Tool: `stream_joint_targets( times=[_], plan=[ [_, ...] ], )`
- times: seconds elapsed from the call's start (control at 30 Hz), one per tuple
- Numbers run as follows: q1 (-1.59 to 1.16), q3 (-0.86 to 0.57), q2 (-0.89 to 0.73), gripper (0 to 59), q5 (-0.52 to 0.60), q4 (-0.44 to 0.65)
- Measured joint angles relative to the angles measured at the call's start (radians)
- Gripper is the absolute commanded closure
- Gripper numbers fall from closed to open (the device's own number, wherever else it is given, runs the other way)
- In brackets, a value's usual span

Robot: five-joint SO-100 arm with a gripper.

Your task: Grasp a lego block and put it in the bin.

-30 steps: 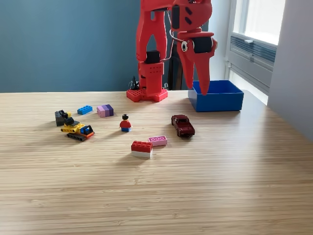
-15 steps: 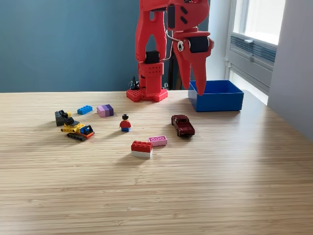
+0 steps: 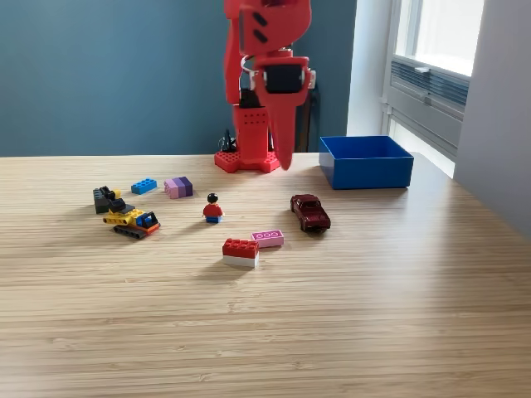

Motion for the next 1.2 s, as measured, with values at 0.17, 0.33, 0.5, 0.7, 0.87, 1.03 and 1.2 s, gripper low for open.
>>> stream_joint_targets(
  times=[0.17, 0.33, 0.5, 0.7, 0.87, 1.03, 1.2],
  plan=[
    [0.109, 0.097, -0.003, 30.6, -0.031, -0.109],
    [0.156, 0.17, -0.003, 30.6, -0.035, -0.201],
    [0.15, 0.195, -0.003, 30.6, -0.014, -0.239],
    [0.15, 0.195, -0.003, 29.9, -0.011, -0.295],
    [0.15, 0.181, -0.083, 30.5, -0.011, -0.304],
    [0.15, 0.103, -0.227, 30.8, 0.014, -0.304],
    [0.15, -0.002, -0.344, 30.8, 0.021, -0.27]
  ],
)
